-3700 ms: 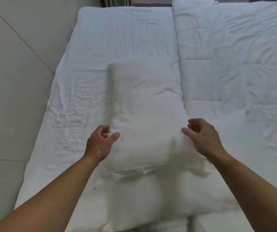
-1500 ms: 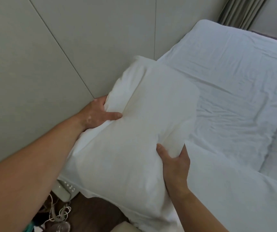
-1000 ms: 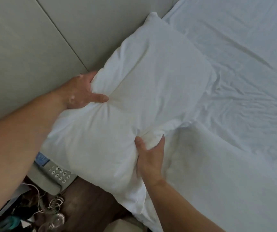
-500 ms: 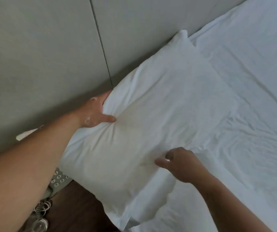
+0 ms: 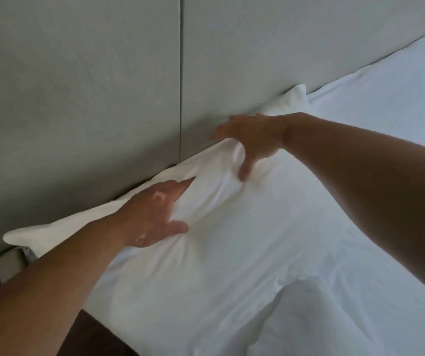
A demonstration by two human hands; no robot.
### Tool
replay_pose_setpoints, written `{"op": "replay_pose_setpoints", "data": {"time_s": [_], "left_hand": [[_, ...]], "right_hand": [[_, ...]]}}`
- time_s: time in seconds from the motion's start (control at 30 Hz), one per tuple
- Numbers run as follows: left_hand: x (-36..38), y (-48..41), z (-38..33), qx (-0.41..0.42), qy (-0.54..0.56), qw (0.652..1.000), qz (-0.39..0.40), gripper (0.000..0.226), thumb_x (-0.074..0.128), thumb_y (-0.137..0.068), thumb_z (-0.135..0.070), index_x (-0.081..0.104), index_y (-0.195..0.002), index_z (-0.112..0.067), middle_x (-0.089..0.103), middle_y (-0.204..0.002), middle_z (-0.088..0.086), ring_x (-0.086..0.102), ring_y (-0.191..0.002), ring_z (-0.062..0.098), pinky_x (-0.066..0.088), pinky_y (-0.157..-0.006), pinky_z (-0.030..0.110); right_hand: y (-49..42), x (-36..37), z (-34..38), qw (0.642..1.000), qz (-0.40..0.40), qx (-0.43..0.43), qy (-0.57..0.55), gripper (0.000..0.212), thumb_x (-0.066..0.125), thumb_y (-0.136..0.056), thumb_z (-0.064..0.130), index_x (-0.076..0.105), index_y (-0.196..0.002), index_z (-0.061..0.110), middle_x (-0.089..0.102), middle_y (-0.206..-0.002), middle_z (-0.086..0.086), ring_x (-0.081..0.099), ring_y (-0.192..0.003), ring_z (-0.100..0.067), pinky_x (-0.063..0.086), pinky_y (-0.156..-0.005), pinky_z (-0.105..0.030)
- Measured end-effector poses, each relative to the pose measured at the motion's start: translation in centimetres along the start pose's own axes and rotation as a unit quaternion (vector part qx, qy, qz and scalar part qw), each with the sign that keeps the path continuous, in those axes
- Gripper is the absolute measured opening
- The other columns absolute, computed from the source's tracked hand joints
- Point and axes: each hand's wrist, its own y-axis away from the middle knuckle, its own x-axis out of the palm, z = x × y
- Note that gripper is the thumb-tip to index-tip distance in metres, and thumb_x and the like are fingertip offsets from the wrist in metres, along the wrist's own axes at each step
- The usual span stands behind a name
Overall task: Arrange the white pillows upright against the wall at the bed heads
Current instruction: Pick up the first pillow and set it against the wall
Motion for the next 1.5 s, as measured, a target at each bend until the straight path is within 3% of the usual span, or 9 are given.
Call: {"op": "replay_pose_setpoints", "data": {"time_s": [0.13, 0.27, 0.37, 0.6, 0.8, 1.0, 1.13, 1.27, 1.5], "left_hand": [[0.2, 0.7, 0.1, 0.019, 0.010, 1.000, 0.002, 0.101, 0.074, -0.080, -0.054, 0.011, -0.159, -0.050, 0.052, -0.147, -0.004, 0.046, -0.138, 0.020, 0.036, -0.109, 0.027], [-0.8, 1.6, 2.2, -0.019, 0.021, 0.999, 0.026, 0.115, 0.080, -0.076, -0.058, 0.005, -0.162, -0.045, 0.038, -0.164, -0.008, 0.039, -0.147, 0.014, 0.029, -0.105, 0.016], [-1.5, 3.4, 4.0, -0.089, 0.011, 0.994, 0.062, 0.120, 0.081, -0.071, -0.064, 0.008, -0.164, -0.039, 0.039, -0.165, -0.004, 0.043, -0.145, 0.018, 0.032, -0.100, 0.018], [-1.3, 6.8, 4.2, -0.166, -0.023, 0.985, 0.041, 0.093, 0.076, -0.080, -0.059, 0.033, -0.157, -0.029, 0.065, -0.142, 0.009, 0.061, -0.128, 0.031, 0.047, -0.100, 0.034], [-1.8, 8.4, 1.4, -0.152, 0.011, 0.987, -0.052, 0.061, 0.087, -0.074, -0.041, 0.067, -0.129, -0.027, 0.078, -0.116, 0.005, 0.070, -0.109, 0.030, 0.045, -0.080, 0.028], [-4.8, 10.3, -2.1, -0.114, -0.014, 0.987, -0.110, 0.057, 0.088, -0.072, -0.043, 0.071, -0.125, -0.028, 0.079, -0.109, 0.002, 0.071, -0.103, 0.028, 0.053, -0.085, 0.033], [-7.3, 10.4, -2.5, -0.110, -0.039, 0.983, -0.143, 0.062, 0.088, -0.075, -0.042, 0.067, -0.132, -0.031, 0.078, -0.115, 0.003, 0.070, -0.106, 0.029, 0.052, -0.087, 0.033], [-9.9, 9.4, -1.9, -0.111, -0.089, 0.975, -0.172, 0.061, 0.085, -0.080, -0.038, 0.065, -0.136, -0.022, 0.076, -0.119, 0.011, 0.069, -0.107, 0.033, 0.043, -0.079, 0.030], [-10.9, 6.4, -1.4, -0.083, -0.201, 0.940, -0.263, 0.058, 0.087, -0.078, -0.039, 0.067, -0.127, -0.015, 0.078, -0.105, 0.019, 0.072, -0.092, 0.042, 0.053, -0.078, 0.040]], "right_hand": [[-1.9, -0.7, -0.3, 0.993, 0.109, 0.038, 0.011, 0.122, 0.099, -0.060, 0.043, 0.035, -0.163, 0.031, 0.047, -0.162, 0.000, 0.044, -0.148, -0.025, 0.034, -0.114, -0.035], [-2.2, -0.4, -1.8, 0.992, 0.114, 0.061, -0.012, 0.085, 0.101, -0.057, 0.038, 0.068, -0.135, 0.028, 0.073, -0.129, 0.008, 0.064, -0.128, -0.022, 0.044, -0.095, -0.029], [-1.4, 0.5, -2.5, 0.992, 0.094, 0.089, 0.009, 0.074, 0.098, -0.052, 0.051, 0.076, -0.118, 0.026, 0.077, -0.115, 0.007, 0.070, -0.116, -0.024, 0.053, -0.098, -0.036], [1.7, 2.9, -0.8, 0.993, -0.042, 0.108, 0.003, 0.076, 0.085, -0.067, 0.064, 0.070, -0.130, 0.024, 0.075, -0.122, 0.000, 0.059, -0.127, -0.029, 0.044, -0.101, -0.039], [6.5, 2.7, -0.5, 0.989, -0.088, 0.117, -0.024, 0.056, 0.084, -0.075, 0.054, 0.075, -0.119, 0.021, 0.075, -0.112, 0.000, 0.058, -0.123, -0.027, 0.051, -0.099, -0.042], [11.3, 0.8, -1.9, 0.985, -0.128, 0.110, -0.039, 0.027, 0.089, -0.073, 0.047, 0.066, -0.071, 0.033, 0.065, -0.074, 0.011, 0.061, -0.092, -0.024, 0.057, -0.082, -0.039], [12.3, -1.7, -1.7, 0.979, -0.168, 0.107, -0.032, 0.025, 0.089, -0.073, 0.044, 0.072, -0.082, 0.027, 0.064, -0.076, 0.010, 0.060, -0.092, -0.023, 0.056, -0.082, -0.039], [10.8, -4.1, -1.2, 0.971, -0.206, 0.115, -0.029, 0.045, 0.090, -0.073, 0.043, 0.082, -0.110, 0.019, 0.078, -0.105, -0.005, 0.065, -0.110, -0.032, 0.056, -0.094, -0.043], [6.9, -4.4, -2.5, 0.952, -0.247, 0.172, -0.054, 0.045, 0.086, -0.075, 0.050, 0.080, -0.110, 0.022, 0.078, -0.107, -0.007, 0.067, -0.109, -0.035, 0.054, -0.088, -0.042]]}}
